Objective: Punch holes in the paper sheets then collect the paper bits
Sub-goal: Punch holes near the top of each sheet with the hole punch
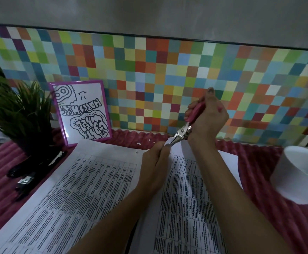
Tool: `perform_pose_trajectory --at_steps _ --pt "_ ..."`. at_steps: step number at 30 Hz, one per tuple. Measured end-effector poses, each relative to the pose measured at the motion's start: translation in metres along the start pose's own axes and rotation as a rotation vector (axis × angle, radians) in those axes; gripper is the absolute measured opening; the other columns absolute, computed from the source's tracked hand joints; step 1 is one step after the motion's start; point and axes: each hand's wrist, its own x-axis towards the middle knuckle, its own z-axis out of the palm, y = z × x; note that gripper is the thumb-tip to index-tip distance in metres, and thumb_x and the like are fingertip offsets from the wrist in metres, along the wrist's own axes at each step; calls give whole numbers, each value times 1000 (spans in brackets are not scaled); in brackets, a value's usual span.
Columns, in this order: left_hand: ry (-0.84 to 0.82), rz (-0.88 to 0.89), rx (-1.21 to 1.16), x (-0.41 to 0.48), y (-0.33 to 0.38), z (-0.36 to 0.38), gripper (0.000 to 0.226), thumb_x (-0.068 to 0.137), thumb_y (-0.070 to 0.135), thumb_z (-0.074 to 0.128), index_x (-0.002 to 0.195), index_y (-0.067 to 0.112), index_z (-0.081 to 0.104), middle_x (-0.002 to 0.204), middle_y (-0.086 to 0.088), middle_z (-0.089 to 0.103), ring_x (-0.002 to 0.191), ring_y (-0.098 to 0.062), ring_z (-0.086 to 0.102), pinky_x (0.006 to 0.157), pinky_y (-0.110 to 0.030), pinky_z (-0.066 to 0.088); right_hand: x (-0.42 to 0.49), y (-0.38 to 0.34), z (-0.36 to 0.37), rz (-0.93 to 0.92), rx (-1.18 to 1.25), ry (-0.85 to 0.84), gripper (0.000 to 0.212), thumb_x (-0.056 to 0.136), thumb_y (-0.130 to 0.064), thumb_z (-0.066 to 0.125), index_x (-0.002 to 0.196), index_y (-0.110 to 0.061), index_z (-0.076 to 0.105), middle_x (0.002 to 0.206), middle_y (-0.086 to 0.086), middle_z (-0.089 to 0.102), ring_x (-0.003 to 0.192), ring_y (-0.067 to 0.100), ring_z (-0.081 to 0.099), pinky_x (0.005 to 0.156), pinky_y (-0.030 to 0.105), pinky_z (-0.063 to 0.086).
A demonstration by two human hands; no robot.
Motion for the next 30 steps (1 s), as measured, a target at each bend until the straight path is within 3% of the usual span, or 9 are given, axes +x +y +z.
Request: perform_pose_trajectory --at_steps 6,10,13,15,22,30 --pt "45 58 141 3 -5 1 45 100 15 44 58 27 34 46 9 38 44 -3 39 43 -14 28 4 -9 4 232 -73 -140 10 90 -7 57 90 1 63 58 10 62 43 22 53 44 27 47" --pt "83 97 280 4 -6 0 46 101 15 42 58 27 31 47 9 32 43 -5 39 41 -15 27 5 -11 7 295 -200 -190 18 87 1 54 103 4 62 76 20 66 54 26 56 52 31 49" --pt "123 81 303 4 -6 -1 47 101 12 41 58 27 30 47 9 32 45 -3 44 42 -13 32 6 -15 6 199 -439 -178 13 85 -1 56 84 -9 66 74 16 67 55 22 58 44 22 43" --pt "134 72 296 5 -6 -2 47 102 12 41 58 26 31 47 9 33 44 -3 43 41 -14 31 12 -21 -1 155 -526 -158 13 85 -2 56 80 -8 67 65 10 64 45 17 55 39 20 39" --pt "102 42 264 7 -14 -2 43 102 17 40 60 24 34 50 5 34 44 -7 36 44 -19 24 25 -31 -37 144 -306 43 13 90 -2 51 84 -1 63 54 8 58 41 22 48 41 26 42" --pt "136 47 284 8 -19 -3 41 102 20 39 62 22 32 55 2 34 50 -7 33 48 -25 25 24 -31 -34 62 -127 49 24 92 -6 51 69 -5 61 54 11 55 41 23 42 39 24 38"
